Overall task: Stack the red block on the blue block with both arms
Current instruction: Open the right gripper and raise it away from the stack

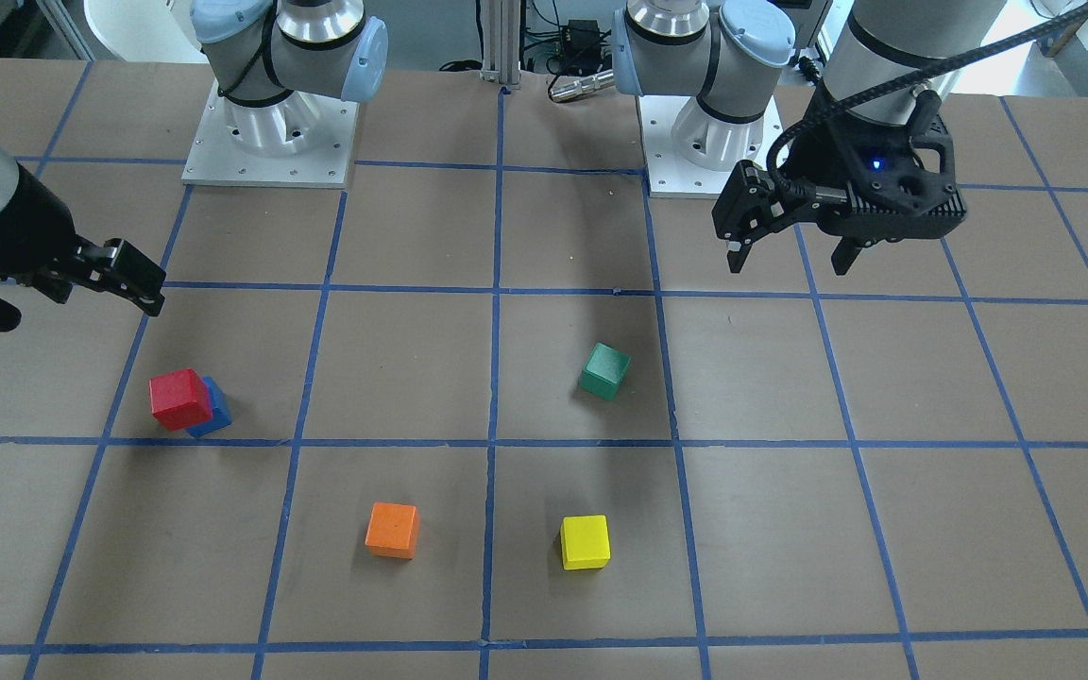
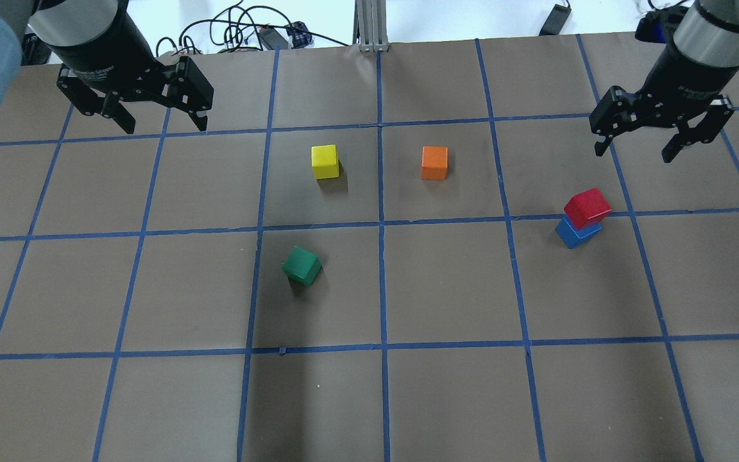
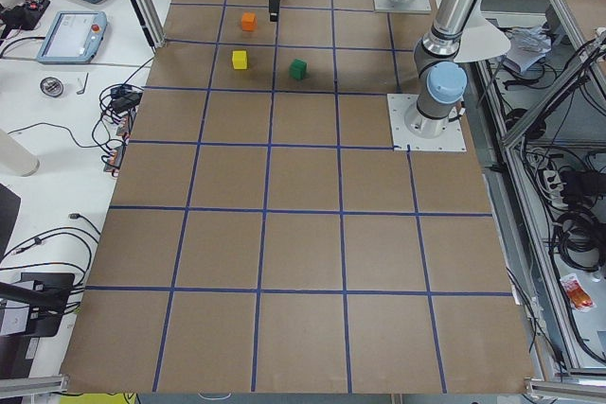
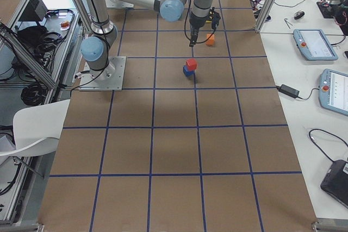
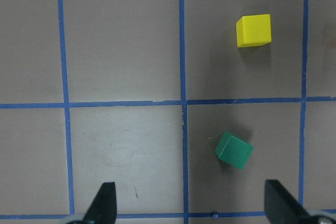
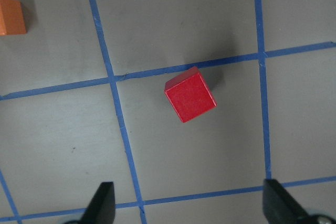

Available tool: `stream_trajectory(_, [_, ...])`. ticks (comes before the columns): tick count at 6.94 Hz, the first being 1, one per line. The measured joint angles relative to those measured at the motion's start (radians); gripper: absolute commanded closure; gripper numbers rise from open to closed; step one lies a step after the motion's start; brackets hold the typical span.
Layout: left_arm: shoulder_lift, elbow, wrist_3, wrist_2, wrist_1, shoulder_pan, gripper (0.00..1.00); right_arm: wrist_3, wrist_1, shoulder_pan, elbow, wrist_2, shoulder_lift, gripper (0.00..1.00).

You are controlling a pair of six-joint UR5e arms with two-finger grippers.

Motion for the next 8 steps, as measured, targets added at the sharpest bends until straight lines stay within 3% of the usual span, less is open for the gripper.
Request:
stream_trajectory(3, [-0.001, -0.001, 0.0, -0.007, 0.001, 0.0, 0.0, 0.089, 0.047, 0.119, -0.029, -0.065, -0.035, 0.0])
stream_trajectory(8, [-0.002, -0.001, 0.0, -0.014, 0.001, 0.0, 0.0, 0.108, 0.086, 0.157, -0.023, -0.013, -0.053, 0.0])
